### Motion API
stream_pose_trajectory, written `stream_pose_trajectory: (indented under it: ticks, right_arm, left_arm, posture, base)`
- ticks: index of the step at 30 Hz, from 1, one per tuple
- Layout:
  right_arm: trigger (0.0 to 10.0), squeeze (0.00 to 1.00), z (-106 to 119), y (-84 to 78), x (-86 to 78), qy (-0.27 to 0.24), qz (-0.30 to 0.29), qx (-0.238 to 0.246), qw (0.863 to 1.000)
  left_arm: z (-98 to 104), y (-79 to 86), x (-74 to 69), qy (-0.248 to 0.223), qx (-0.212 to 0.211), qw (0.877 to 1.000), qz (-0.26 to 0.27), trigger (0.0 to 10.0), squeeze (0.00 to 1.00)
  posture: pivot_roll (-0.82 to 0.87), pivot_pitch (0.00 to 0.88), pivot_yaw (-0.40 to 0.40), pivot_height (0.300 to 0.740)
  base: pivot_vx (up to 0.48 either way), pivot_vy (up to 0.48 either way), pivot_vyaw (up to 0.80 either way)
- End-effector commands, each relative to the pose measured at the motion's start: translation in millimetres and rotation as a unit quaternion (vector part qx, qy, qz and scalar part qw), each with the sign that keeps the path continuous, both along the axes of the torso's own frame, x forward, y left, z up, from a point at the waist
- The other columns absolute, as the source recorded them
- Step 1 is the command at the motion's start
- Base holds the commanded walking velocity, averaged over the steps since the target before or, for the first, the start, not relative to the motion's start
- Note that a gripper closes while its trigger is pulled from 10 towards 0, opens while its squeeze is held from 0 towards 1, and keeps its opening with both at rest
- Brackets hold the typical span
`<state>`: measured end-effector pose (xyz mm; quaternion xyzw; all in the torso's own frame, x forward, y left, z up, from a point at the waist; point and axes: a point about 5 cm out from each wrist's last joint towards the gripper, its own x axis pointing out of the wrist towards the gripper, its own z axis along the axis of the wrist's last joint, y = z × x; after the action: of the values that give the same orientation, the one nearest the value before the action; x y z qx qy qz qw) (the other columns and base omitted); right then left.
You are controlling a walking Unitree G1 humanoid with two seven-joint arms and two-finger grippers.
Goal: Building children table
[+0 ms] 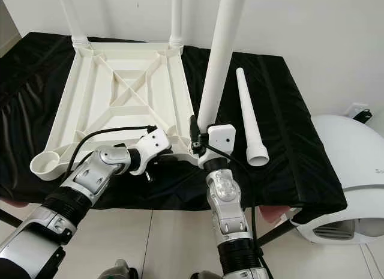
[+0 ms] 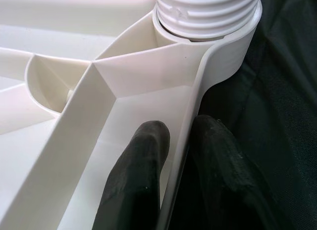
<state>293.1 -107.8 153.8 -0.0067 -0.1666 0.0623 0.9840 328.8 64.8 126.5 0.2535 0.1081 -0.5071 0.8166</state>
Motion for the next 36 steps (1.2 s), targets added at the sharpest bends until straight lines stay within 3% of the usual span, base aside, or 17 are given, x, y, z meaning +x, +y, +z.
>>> stream_pose_trajectory:
  ticks: [1,9,20,28,36]
  right_arm:
    - [10.0,0.00,-20,-24.1,-1.2,0.052,-0.079,0.004,0.996]
    - [10.0,0.00,-22,-26.4,-3.6,0.060,-0.107,0.006,0.992]
    - [10.0,0.00,-22,-23.8,-6.5,0.061,-0.098,0.010,0.993]
    - [10.0,0.00,-26,-23.8,-4.5,0.080,-0.044,0.033,0.995]
    - [10.0,0.00,-29,-36.3,5.3,0.102,0.020,0.003,0.995]
  left_arm:
    - [6,-1.6,-0.5,-0.014,0.007,1.000,-0.021,10.0,0.00]
    - [6,-1.2,-1.0,-0.014,0.008,1.000,-0.022,10.0,0.00]
    - [7,-1.5,-0.8,-0.015,0.009,1.000,-0.024,10.0,0.00]
    - [7,-2.4,-0.6,-0.016,0.009,1.000,-0.026,10.0,0.00]
    - [7,-3.2,-0.8,-0.016,0.009,0.999,-0.028,10.0,0.00]
  posture:
    - [0.01,0.039,-0.037,0.740]
    - [0.02,0.035,-0.034,0.740]
    - [0.01,0.029,-0.032,0.740]
    - [0.01,0.021,-0.029,0.740]
    - [0.01,0.027,-0.028,0.740]
  base:
    - [0.000,0.000,0.00]
    - [0.000,0.000,0.00]
    - [0.000,0.000,0.00]
    - [0.000,0.000,0.00]
    - [0.000,0.000,0.00]
